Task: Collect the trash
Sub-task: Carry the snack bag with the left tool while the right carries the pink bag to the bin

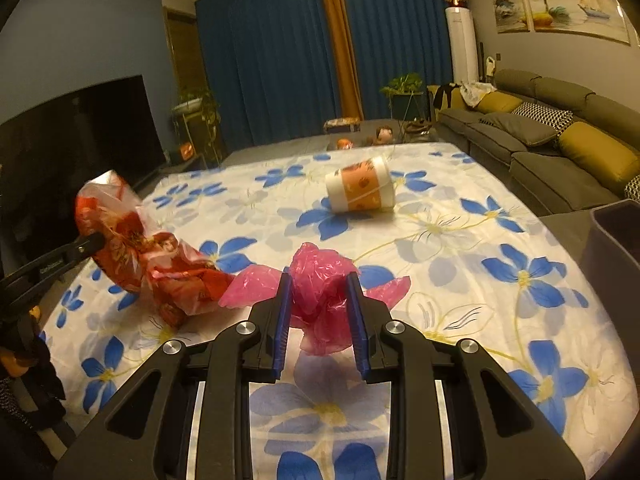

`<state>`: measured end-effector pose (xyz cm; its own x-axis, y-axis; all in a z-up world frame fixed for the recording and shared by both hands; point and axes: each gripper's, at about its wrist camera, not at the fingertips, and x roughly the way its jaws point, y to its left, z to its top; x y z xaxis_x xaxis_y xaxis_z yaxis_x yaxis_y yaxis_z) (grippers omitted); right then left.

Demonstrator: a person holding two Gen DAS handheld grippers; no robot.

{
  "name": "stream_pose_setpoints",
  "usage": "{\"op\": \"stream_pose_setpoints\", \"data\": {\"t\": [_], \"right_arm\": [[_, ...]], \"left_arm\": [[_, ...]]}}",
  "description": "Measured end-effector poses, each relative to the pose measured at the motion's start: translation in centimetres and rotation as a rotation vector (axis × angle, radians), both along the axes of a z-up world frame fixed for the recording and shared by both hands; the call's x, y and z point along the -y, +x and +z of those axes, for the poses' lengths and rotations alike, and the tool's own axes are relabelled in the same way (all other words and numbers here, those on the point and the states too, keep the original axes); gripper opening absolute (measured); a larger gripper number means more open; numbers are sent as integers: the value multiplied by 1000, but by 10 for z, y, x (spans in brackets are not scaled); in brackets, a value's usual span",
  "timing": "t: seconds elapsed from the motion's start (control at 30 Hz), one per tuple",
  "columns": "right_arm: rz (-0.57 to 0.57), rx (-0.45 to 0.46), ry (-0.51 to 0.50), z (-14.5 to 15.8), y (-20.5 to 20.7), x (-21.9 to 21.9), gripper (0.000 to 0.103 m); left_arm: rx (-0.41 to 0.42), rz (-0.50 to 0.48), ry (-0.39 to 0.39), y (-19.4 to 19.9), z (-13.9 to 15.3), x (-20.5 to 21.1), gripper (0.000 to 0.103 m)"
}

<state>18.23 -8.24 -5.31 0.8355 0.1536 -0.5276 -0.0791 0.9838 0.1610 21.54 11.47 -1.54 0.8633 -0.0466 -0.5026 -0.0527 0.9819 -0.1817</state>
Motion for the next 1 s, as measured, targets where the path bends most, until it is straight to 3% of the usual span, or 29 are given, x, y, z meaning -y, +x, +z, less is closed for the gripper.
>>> {"op": "stream_pose_setpoints", "data": {"t": [0.37, 1.0], "right_arm": [[-27, 88, 32, 31, -32, 23, 28], [-132, 181, 29, 57, -75, 93, 28]], "left_arm": [[135, -90, 3, -54, 46, 35, 0], [145, -298, 12, -64, 55, 136, 0]]}}
